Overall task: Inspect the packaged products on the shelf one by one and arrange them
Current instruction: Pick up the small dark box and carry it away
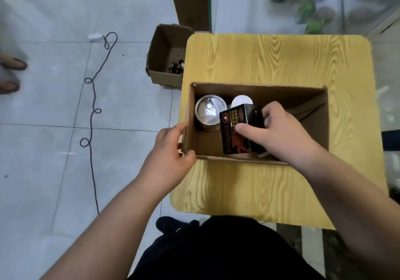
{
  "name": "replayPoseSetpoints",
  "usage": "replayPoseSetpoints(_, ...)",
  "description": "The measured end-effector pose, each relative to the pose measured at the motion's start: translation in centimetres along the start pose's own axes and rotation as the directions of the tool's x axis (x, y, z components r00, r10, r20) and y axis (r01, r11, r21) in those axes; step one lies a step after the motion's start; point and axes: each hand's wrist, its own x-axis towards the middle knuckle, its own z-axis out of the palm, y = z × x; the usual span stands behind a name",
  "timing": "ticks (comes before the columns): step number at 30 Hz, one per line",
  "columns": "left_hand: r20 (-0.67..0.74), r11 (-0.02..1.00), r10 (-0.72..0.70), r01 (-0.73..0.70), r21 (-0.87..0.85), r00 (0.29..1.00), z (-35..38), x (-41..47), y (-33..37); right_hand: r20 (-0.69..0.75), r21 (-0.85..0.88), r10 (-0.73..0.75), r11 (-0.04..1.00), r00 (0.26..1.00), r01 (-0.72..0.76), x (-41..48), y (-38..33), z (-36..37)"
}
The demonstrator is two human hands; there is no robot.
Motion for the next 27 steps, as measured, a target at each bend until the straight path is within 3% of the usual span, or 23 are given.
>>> replayPoseSetpoints(6, 0.014, 1.0, -0.005, 0.006, -0.012, 1.0, 0.4, 0.2, -0.7, 0.179, -0.244, -0.052, 0.965, 0.983, 0.096, 0.9, -1.7, 2.8)
replayPoseSetpoints(13, 0.021, 0.999, 0.015, -0.015, -0.034, 1.0, 0.8, 0.0, -1.1, 0.192, -0.307, -0.123, 0.935, 0.974, 0.179, 1.3, -3.7, 4.2)
replayPoseSetpoints(18, 0.022, 0.997, 0.022, -0.021, -0.08, 1.0, 0.9, -0.2, -1.4, 0.272, -0.517, -0.344, 0.735, 0.899, 0.438, 1.6, -3.7, 3.9)
replayPoseSetpoints(23, 0.04, 0.995, -0.003, 0.007, -0.095, 0.999, 1.3, -0.6, -1.5, 0.423, -0.629, -0.348, 0.551, 0.837, 0.548, 2.4, -2.4, 3.3)
replayPoseSetpoints(27, 0.039, 0.997, -0.01, 0.013, -0.079, 0.999, 1.4, -0.9, -1.5, 0.451, -0.617, -0.319, 0.564, 0.834, 0.549, 2.9, -1.2, 3.2)
